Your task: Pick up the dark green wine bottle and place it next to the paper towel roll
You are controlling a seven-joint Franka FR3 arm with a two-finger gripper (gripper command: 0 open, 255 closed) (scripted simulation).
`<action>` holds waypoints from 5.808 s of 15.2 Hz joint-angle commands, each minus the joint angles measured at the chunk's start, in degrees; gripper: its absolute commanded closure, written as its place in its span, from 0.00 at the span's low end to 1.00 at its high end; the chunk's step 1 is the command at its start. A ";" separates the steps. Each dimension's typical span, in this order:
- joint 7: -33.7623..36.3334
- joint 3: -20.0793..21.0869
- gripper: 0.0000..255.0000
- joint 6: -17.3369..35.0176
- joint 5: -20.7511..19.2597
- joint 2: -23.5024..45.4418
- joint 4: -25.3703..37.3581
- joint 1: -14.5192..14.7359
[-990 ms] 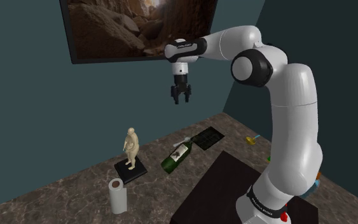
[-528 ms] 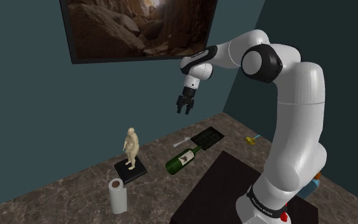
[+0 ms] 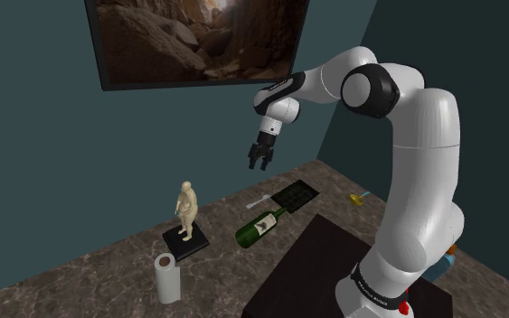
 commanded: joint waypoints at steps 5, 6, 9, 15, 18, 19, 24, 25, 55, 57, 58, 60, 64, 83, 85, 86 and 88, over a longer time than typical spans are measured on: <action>-0.04 0.02 0.00 0.17 0.05 0.05 -0.10 0.02; -0.04 0.02 0.00 0.17 0.05 0.05 -0.10 0.02; -0.04 0.02 1.00 0.17 0.05 0.05 -0.10 0.02; -0.04 0.02 1.00 0.17 0.05 0.05 -0.10 0.02; -4.12 0.27 0.00 1.85 -0.46 -0.55 -2.38 -0.37; -8.22 0.55 0.00 3.54 -0.96 -1.02 -4.49 -0.84; -28.89 1.90 0.00 12.11 -3.18 -1.12 -12.55 -3.90; -33.04 2.19 0.00 13.84 -3.58 -0.69 -13.64 -4.66; -95.29 10.81 0.00 39.57 -12.65 27.90 -4.07 -21.22; -95.29 10.81 0.00 39.57 -12.66 27.89 -4.07 -21.22; -95.29 10.81 1.00 39.57 -12.66 27.89 -4.07 -21.22; -95.29 10.81 1.00 39.57 -12.66 27.89 -4.07 -21.22; -95.27 10.81 1.00 39.56 -12.65 27.86 -4.11 -21.21; -94.19 10.71 1.00 34.18 -12.73 15.13 -11.40 -21.24; -94.03 10.69 1.00 33.35 -12.77 13.60 -12.09 -21.24; -93.94 10.68 1.00 32.92 -12.79 12.84 -12.42 -21.24; -93.77 10.65 1.00 32.03 -12.83 11.33 -13.03 -21.24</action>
